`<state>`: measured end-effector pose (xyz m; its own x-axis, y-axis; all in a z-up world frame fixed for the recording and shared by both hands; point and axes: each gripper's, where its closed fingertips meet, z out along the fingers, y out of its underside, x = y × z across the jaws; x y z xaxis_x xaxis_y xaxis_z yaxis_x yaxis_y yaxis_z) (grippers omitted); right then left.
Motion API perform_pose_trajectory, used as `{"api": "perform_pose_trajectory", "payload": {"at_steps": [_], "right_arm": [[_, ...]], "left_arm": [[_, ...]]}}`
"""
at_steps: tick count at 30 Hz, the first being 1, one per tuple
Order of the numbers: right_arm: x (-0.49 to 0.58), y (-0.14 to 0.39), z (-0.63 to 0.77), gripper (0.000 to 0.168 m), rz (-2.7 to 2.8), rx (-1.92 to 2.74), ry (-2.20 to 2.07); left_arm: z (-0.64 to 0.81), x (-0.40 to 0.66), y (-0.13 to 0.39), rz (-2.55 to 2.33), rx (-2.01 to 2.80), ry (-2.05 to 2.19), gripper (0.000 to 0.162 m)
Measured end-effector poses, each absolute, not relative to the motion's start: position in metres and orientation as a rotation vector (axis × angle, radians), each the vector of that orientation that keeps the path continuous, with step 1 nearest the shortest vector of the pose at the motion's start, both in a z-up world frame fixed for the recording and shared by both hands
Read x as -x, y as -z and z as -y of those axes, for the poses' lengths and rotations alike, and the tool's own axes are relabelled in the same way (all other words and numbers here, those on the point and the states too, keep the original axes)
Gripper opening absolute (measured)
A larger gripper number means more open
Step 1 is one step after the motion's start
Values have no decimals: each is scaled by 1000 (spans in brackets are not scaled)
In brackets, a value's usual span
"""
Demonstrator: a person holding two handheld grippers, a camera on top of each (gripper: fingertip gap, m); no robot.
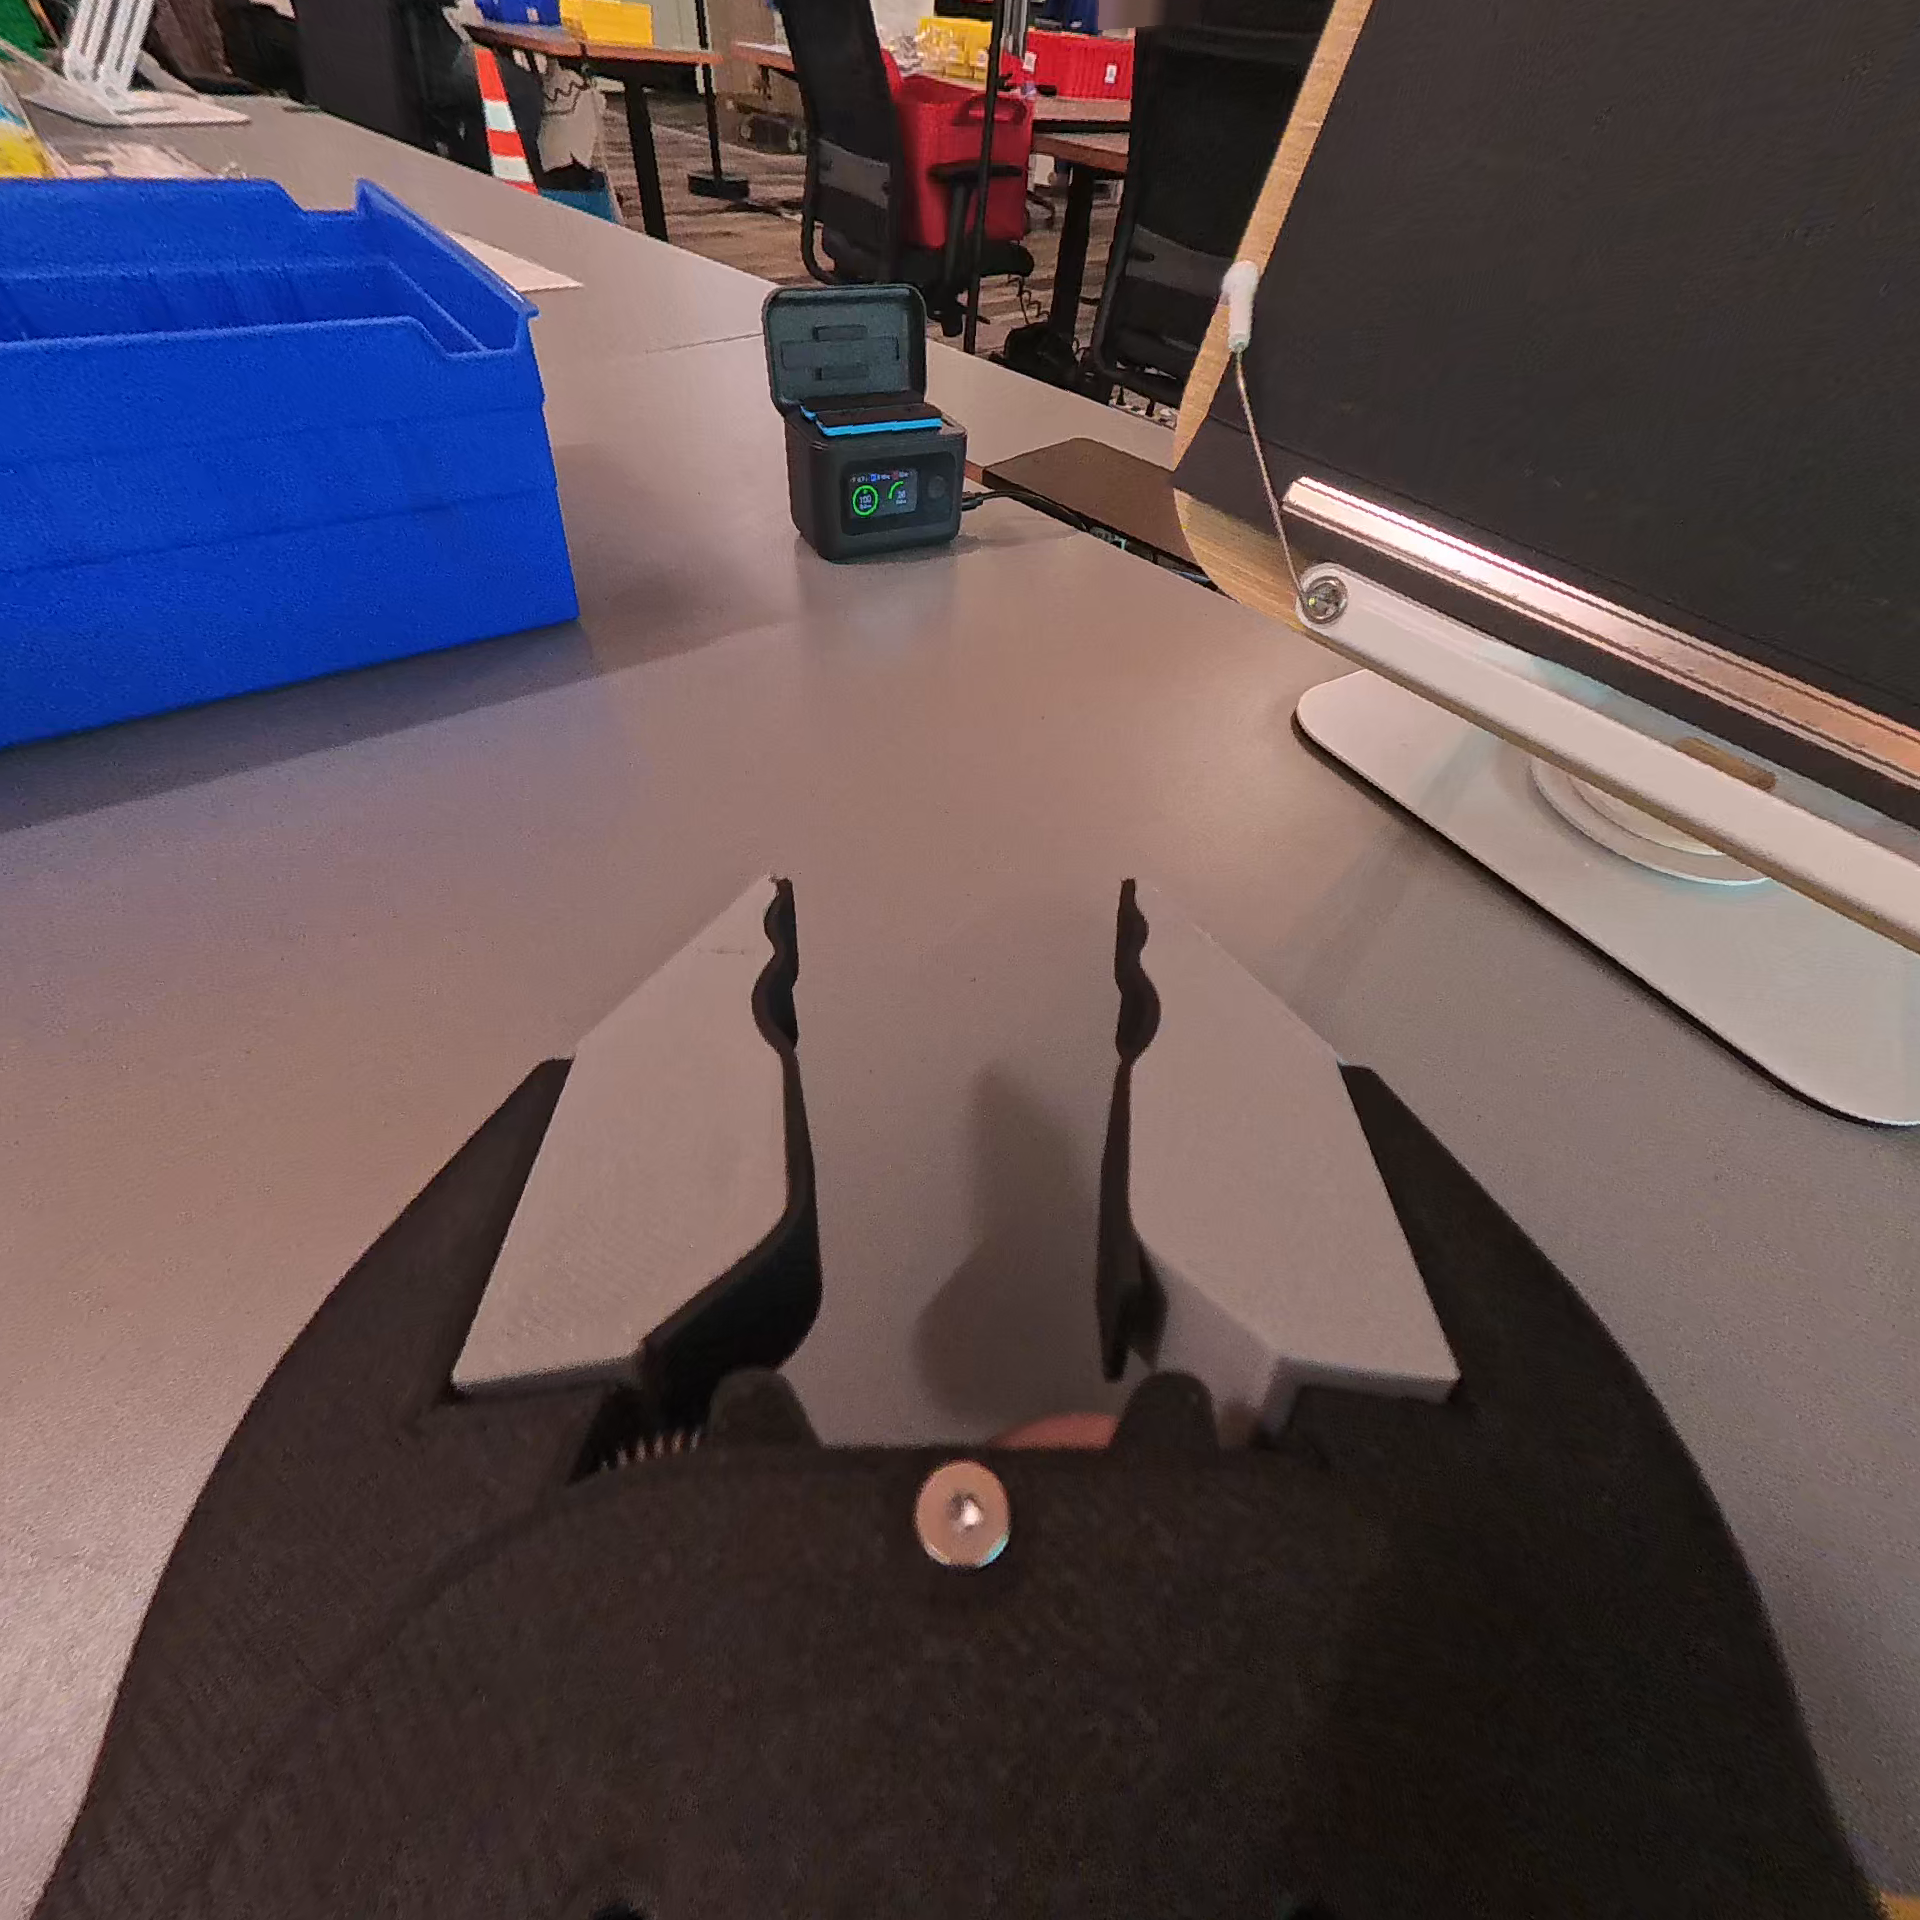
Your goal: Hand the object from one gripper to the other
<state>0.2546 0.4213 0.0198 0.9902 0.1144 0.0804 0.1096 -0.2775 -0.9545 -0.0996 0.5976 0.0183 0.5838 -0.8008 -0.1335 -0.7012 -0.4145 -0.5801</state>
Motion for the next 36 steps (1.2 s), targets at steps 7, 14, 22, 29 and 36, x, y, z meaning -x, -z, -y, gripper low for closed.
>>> {"api": "perform_pose_trajectory", "payload": {"at_steps": [7, 14, 22, 29, 36], "right_arm": [[-257, -21, -421, 59, 140, 1846, -20], [-256, -21, -421, 58, 147, 1851, -28], [-249, -21, -422, 57, 181, 1851, -25], [-248, -22, -421, 57, 178, 1846, -33], [-247, -21, -421, 56, 185, 1848, -35]], "left_arm": [[-591, 85, 24, -1293, 2360, 214, 42], [-587, 89, 25, -1255, 2415, 243, 43], [-588, 98, 37, -1257, 2440, 145, 56], [-589, 97, 43, -1266, 2453, 139, 54], [-603, 101, 20, -1322, 2319, 56, 53]]}}
